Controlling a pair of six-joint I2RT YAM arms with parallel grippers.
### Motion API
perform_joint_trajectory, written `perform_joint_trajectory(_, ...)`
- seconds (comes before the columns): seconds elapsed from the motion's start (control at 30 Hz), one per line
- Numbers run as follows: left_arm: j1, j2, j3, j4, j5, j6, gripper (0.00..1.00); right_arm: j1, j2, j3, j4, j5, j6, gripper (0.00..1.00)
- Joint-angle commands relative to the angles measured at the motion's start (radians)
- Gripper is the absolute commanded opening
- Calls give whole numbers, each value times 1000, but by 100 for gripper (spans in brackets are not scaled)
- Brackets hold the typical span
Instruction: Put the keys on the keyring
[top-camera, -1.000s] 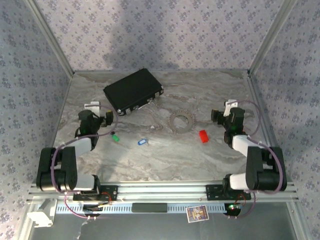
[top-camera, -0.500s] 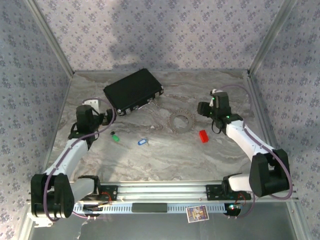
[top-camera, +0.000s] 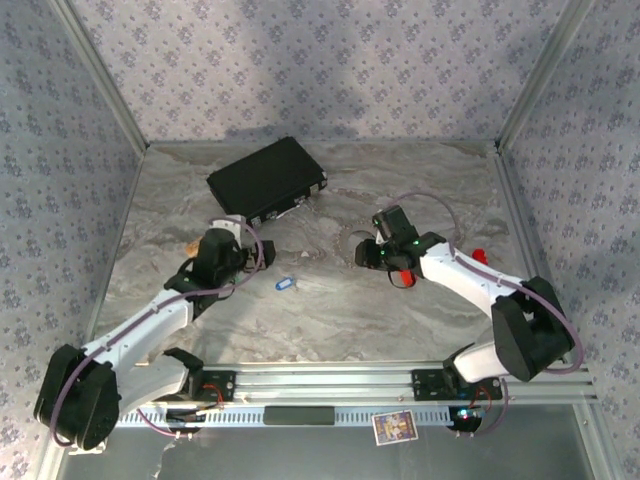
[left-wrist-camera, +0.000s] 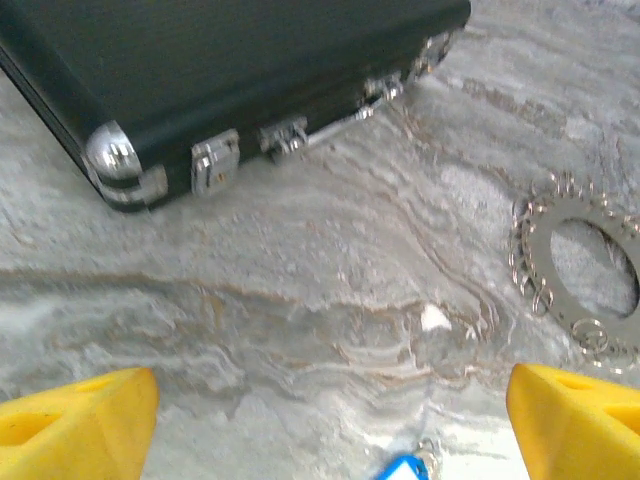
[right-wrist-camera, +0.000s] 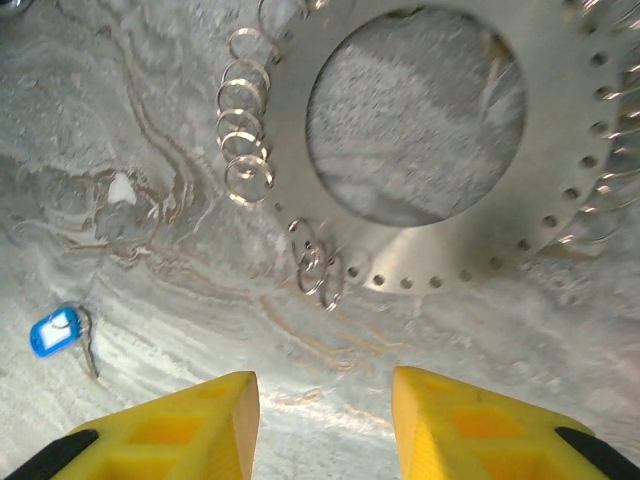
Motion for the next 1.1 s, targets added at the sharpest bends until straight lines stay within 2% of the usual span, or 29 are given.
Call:
perform_joint_trajectory(0.0,-40,23,-26,72,-33,-95,89,2,53,4,13,-94,22,40)
perform_joint_trajectory(0.23,-100,110,-2,130,-31,-114,88,-8,111,-11,90,-94,36,40)
perform_joint_trajectory(0.33,-105,133,17,118,-36,-110,86,-15,139,-14,123,-94,78,34)
perform_joint_trajectory(0.6,-105,127,58,77,-57,-94,85,-16,191,-11,145,-53,96,28)
perform_joint_trajectory(1.07,-105,115,75,66,-82,-93,81,-20,241,-6,175,-63,104,16)
